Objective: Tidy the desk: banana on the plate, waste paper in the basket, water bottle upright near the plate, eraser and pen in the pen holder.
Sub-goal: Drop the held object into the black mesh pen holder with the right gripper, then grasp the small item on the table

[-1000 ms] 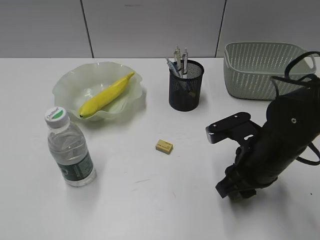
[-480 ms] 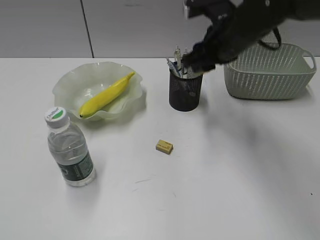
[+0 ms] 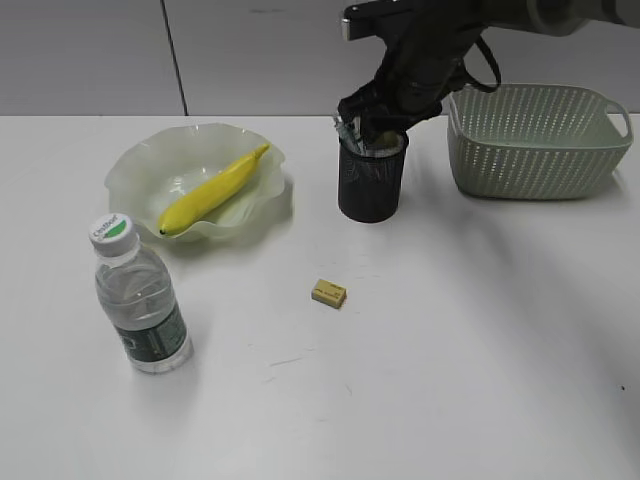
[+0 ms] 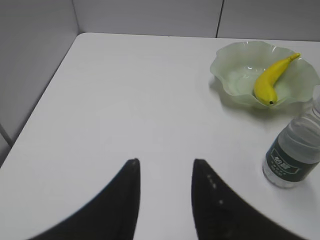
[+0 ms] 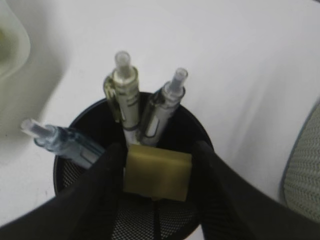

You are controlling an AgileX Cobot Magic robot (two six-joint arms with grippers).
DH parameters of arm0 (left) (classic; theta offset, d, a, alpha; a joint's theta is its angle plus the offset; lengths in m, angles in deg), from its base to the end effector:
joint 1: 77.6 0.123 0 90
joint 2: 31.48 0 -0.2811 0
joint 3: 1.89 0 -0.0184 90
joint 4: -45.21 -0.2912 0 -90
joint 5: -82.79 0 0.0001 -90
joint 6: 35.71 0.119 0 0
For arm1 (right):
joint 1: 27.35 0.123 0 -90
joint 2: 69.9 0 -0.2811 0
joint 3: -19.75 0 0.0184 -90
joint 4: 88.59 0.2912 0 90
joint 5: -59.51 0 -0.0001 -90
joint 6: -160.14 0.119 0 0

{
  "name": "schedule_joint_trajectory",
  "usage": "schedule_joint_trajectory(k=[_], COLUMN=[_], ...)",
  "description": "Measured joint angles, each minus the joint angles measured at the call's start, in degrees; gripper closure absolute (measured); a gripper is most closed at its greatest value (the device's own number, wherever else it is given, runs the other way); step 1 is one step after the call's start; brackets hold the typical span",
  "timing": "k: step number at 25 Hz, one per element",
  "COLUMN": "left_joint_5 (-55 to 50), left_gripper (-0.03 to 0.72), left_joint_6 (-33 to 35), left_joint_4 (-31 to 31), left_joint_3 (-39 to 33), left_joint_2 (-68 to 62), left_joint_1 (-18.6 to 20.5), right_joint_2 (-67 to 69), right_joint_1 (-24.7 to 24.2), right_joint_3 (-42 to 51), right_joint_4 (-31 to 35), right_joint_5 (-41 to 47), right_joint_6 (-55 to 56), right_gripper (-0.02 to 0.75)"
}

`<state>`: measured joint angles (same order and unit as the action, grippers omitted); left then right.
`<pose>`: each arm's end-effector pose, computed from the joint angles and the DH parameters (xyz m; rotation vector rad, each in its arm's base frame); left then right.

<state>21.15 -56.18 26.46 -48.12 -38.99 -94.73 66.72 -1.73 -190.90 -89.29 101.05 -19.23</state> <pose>0.0571 0.0176 0.3002 -0.0840 1.9709 -0.0381 0.4992 0.2383 0.1532 -0.5673 2.5194 0.1573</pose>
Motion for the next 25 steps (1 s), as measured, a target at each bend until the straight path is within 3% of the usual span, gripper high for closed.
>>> schedule_joint_trajectory(k=[4,10,12,20,25], left_joint_5=[0.0,0.0,0.0,0.0,0.38], left_gripper=[0.437,0.445,0.446,0.449,0.451], left_joint_6=[0.0,0.0,0.0,0.0,1.08], left_joint_4=[0.0,0.0,0.0,0.0,0.06], left_joint_3=[0.0,0.0,0.0,0.0,0.0], left_joint_2=[0.0,0.0,0.0,0.0,-1.02], left_joint_1=[0.0,0.0,0.0,0.0,0.0], right_joint_2=[-0.56,-11.66,-18.98,-65.19,-92.32], right_joint_1=[0.0,0.0,0.0,0.0,0.0], right_joint_3=[-0.26,5.71,13.48,61.33,75.17], right_joint_4=[0.27,0.15,0.15,0.21,0.26], right_joint_5=[3.82,9.33,8.71,9.71,16.91], right_joint_6=[0.0,-0.63,-1.17,-1.42,-0.63], right_gripper=[0.202,0.212,0.232,0.244,0.244])
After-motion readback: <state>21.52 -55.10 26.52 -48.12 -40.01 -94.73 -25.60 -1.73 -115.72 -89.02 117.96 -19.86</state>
